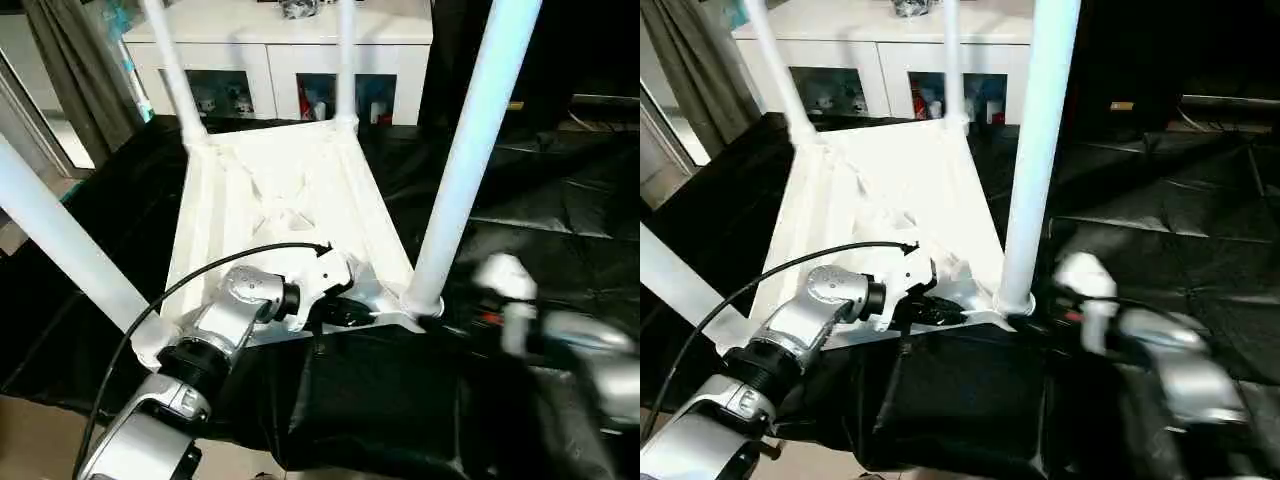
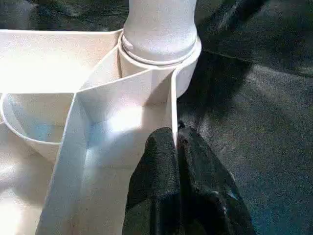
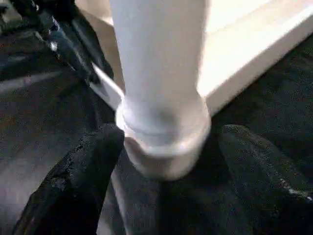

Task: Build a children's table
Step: Rotate leg to tighten

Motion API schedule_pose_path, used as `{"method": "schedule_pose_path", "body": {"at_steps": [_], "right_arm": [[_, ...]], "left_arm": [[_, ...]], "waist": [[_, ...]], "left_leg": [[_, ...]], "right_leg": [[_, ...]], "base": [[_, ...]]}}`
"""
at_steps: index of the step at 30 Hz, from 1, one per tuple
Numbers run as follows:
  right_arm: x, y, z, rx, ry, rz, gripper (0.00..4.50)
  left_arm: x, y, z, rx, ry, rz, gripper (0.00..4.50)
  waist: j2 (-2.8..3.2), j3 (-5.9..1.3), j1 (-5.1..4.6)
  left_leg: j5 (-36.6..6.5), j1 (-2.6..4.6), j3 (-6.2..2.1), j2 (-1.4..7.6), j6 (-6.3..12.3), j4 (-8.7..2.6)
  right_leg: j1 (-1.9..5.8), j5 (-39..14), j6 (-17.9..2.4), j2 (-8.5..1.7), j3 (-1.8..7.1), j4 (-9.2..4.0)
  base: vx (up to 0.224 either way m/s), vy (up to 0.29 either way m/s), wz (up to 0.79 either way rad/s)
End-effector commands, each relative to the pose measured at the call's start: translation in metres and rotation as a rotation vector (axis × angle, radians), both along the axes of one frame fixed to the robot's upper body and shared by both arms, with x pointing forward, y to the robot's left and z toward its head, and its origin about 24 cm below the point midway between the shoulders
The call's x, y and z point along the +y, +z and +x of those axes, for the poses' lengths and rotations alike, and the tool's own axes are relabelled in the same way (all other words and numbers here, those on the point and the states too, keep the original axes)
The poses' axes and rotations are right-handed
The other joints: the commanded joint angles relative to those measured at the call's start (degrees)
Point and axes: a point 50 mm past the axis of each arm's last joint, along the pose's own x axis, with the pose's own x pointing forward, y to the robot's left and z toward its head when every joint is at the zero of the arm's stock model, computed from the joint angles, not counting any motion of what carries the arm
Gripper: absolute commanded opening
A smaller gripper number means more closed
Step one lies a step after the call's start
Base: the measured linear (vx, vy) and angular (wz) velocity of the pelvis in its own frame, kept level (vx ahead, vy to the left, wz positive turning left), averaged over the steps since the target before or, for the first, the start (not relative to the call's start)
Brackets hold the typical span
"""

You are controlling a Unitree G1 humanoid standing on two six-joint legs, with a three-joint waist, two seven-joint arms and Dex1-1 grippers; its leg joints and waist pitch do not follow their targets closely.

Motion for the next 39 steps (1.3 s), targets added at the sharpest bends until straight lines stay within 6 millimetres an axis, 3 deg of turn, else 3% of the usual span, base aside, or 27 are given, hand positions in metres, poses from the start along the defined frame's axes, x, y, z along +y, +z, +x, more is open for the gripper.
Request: {"method": "schedule_pose_path", "body": {"at_steps": [1, 6, 8, 13, 17, 20, 23, 27, 28, 29, 30, 31, 32, 33, 35, 36, 37, 38, 39], "right_arm": [[-0.002, 0.010, 0.000, -0.034, 0.012, 0.012, 3.58], [0.001, 0.013, -0.007, -0.018, 0.071, 0.027, 3.58], [0.003, 0.013, -0.009, -0.012, 0.086, 0.031, 3.58], [0.008, 0.012, -0.013, 0.000, 0.121, 0.050, 3.58], [0.018, 0.014, -0.019, 0.030, 0.175, 0.101, 3.58], [0.026, 0.014, -0.023, 0.051, 0.215, 0.121, 3.70], [0.032, 0.011, -0.027, 0.072, 0.242, 0.130, 3.70], [0.038, 0.010, -0.029, 0.077, 0.245, 0.152, 3.70], [0.044, 0.010, -0.028, 0.068, 0.246, 0.165, 3.70], [0.047, 0.010, -0.027, 0.062, 0.245, 0.171, 3.70], [0.050, 0.009, -0.025, 0.043, 0.235, 0.174, 3.70], [0.053, 0.009, -0.023, 0.029, 0.226, 0.175, 3.70], [0.058, 0.008, -0.018, 0.006, 0.199, 0.174, 3.70], [0.062, 0.007, -0.015, -0.006, 0.182, 0.173, 3.70], [0.066, 0.003, -0.003, -0.038, 0.087, 0.150, 3.70], [0.067, 0.002, 0.000, -0.044, 0.062, 0.146, 3.70], [0.068, 0.001, 0.006, -0.050, 0.014, 0.145, 3.70], [0.070, -0.001, 0.011, -0.053, -0.032, 0.148, 3.70], [0.071, -0.001, 0.015, -0.062, -0.070, 0.151, 3.70]], "left_arm": [[-0.005, 0.009, 0.000, -0.035, -0.061, -0.026, 0.00], [-0.003, 0.008, -0.002, -0.036, -0.068, -0.028, 0.00], [-0.002, 0.008, -0.003, -0.034, -0.069, -0.027, 0.00], [-0.002, 0.008, -0.002, -0.051, -0.072, -0.018, 0.00], [-0.005, 0.013, 0.005, -0.084, -0.001, -0.050, 0.00], [-0.005, 0.018, 0.005, -0.062, 0.015, -0.087, 0.56], [-0.001, 0.025, 0.000, -0.062, 0.045, -0.139, 0.61], [0.008, 0.028, -0.010, -0.066, 0.106, -0.191, 0.99], [0.015, 0.028, -0.016, -0.065, 0.157, -0.209, 1.06], [0.018, 0.028, -0.019, -0.066, 0.181, -0.215, 1.31], [0.022, 0.027, -0.024, -0.063, 0.202, -0.220, 1.37], [0.025, 0.027, -0.027, -0.059, 0.216, -0.224, 1.37], [0.030, 0.025, -0.035, -0.045, 0.238, -0.232, 1.52], [0.033, 0.025, -0.041, -0.036, 0.252, -0.237, 1.64], [0.040, 0.023, -0.053, -0.028, 0.299, -0.253, 1.80], [0.042, 0.023, -0.056, -0.027, 0.311, -0.256, 1.80], [0.046, 0.021, -0.062, -0.021, 0.336, -0.259, 1.86], [0.050, 0.019, -0.067, -0.013, 0.366, -0.258, 1.96], [0.053, 0.017, -0.074, -0.003, 0.389, -0.257, 2.11]], "waist": [[-1.59, -3.48, -0.01], [-1.19, -3.59, 0.10], [-1.33, -3.59, 0.27], [-1.18, -3.52, 0.59], [-1.21, -3.62, 1.16], [-1.30, -3.64, 1.21], [-1.33, -3.49, 1.20], [-1.38, -3.23, 0.94], [-1.82, -3.33, 0.90], [-1.38, -3.30, 0.54], [-1.60, -3.26, 0.36], [-1.43, -3.24, 0.24], [-1.80, -3.18, 0.21], [-1.56, -3.06, -0.12], [-1.57, -2.12, -0.68], [-1.41, -2.32, -0.83], [-1.72, -1.43, -1.55], [-1.58, -1.55, -1.73], [-1.74, -1.17, -2.22]], "left_leg": [[-11.49, 0.87, -1.42, 3.23, 6.55, -3.54], [-10.39, 0.79, -1.50, 3.33, 7.75, -3.42], [-10.26, 0.76, -1.48, 3.29, 7.94, -3.39], [-11.51, 0.92, -1.52, 3.38, 6.87, -3.57], [-10.36, 1.00, -1.56, 3.54, 7.20, -3.49], [-10.02, 0.78, -1.53, 3.37, 7.47, -3.39], [-11.22, 0.76, -1.58, 3.47, 6.79, -3.61], [-12.00, 0.80, -1.54, 3.46, 6.31, -3.80], [-11.85, 0.76, -1.57, 3.57, 6.16, -3.81], [-11.50, 0.69, -1.65, 3.59, 6.16, -3.89], [-11.82, 0.74, -1.56, 3.49, 6.18, -3.86], [-11.56, 0.66, -1.63, 3.46, 5.87, -3.95], [-11.79, 0.79, -1.60, 3.57, 5.63, -4.00], [-11.87, 0.54, -1.71, 3.50, 5.24, -4.24], [-15.22, 0.81, -1.67, 3.51, 3.88, -4.76], [-16.00, 0.99, -1.81, 3.66, 3.02, -4.71], [-18.68, 0.61, -1.94, 3.38, 2.05, -5.19], [-19.76, 0.96, -1.94, 3.38, 1.32, -5.22], [-21.43, 1.07, -2.07, 3.43, 0.46, -5.31]], "right_leg": [[2.58, -10.69, -13.81, -3.47, 2.06, -4.32], [2.50, -8.70, -14.15, -3.37, 1.90, -4.07], [2.52, -8.29, -14.18, -3.40, 1.89, -4.09], [2.42, -10.02, -13.87, -3.41, 1.94, -4.24], [2.42, -8.06, -13.91, -3.40, 2.04, -4.03], [2.48, -7.62, -13.96, -3.48, 1.97, -3.95], [2.46, -10.42, -13.88, -3.65, 1.93, -4.17], [2.19, -12.74, -13.09, -3.37, 2.06, -4.33], [2.35, -12.49, -13.05, -3.47, 2.09, -4.14], [2.15, -12.75, -12.65, -3.43, 2.04, -4.12], [2.03, -13.50, -12.46, -3.34, 2.05, -4.36], [2.00, -13.85, -12.17, -3.26, 2.08, -4.35], [1.86, -14.24, -12.02, -3.24, 2.10, -4.38], [1.94, -14.60, -11.87, -3.24, 2.07, -4.27], [1.32, -18.60, -10.92, -3.00, 2.23, -4.91], [1.30, -18.66, -11.22, -3.14, 2.24, -4.54], [1.13, -22.39, -10.23, -3.03, 2.19, -4.91], [1.04, -23.34, -9.84, -2.98, 2.26, -5.05], [0.67, -24.18, -9.42, -2.95, 2.48, -5.08]], "base": [[0.000, 0.000, 0.00], [0.000, 0.000, 0.00], [0.000, 0.000, 0.00], [0.000, 0.000, 0.00], [0.000, 0.000, 0.00], [0.000, 0.000, 0.00], [0.000, 0.000, 0.00], [0.000, 0.000, 0.00], [0.000, 0.000, 0.00], [0.000, 0.000, 0.00], [0.000, 0.000, 0.00], [0.000, 0.000, 0.00], [0.000, 0.000, 0.00], [0.000, 0.000, 0.00], [0.000, 0.000, 0.00], [0.000, 0.000, 0.00], [0.000, 0.000, 0.00], [0.000, 0.000, 0.00], [0.000, 0.000, 0.00]]}}
